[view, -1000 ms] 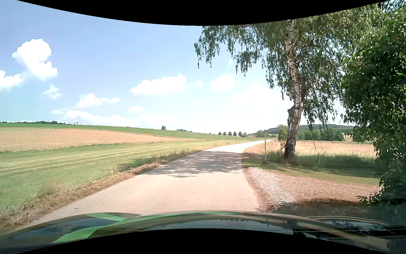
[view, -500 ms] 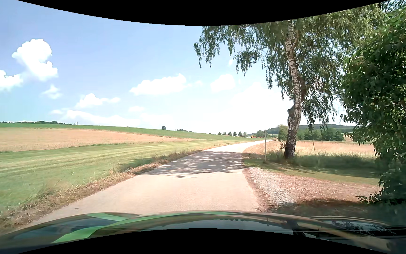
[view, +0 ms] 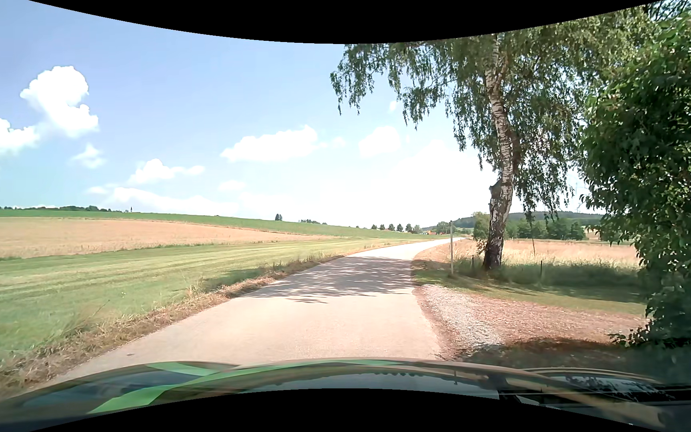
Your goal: Follow the waypoints while adhering to traffic rules and regulations
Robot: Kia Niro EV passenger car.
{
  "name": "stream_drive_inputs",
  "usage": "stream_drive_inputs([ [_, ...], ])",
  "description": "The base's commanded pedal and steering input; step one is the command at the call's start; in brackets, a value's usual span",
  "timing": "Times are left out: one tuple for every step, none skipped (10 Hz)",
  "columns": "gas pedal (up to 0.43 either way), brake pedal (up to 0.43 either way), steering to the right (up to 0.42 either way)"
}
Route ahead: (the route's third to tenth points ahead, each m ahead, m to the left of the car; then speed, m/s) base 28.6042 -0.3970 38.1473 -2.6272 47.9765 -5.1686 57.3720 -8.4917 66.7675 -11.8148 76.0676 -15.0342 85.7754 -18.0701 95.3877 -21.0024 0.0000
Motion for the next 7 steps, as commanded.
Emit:
stream_drive_inputs([
  [0.0,0.226,0.01],
  [0.0,0.22,0.01],
  [0.0,0.22,0.01],
  [0.0,0.22,0.01],
  [0.0,0.22,0.01],
  [0.0,0.22,0.01],
  [0.0,0.22,0.01],
])
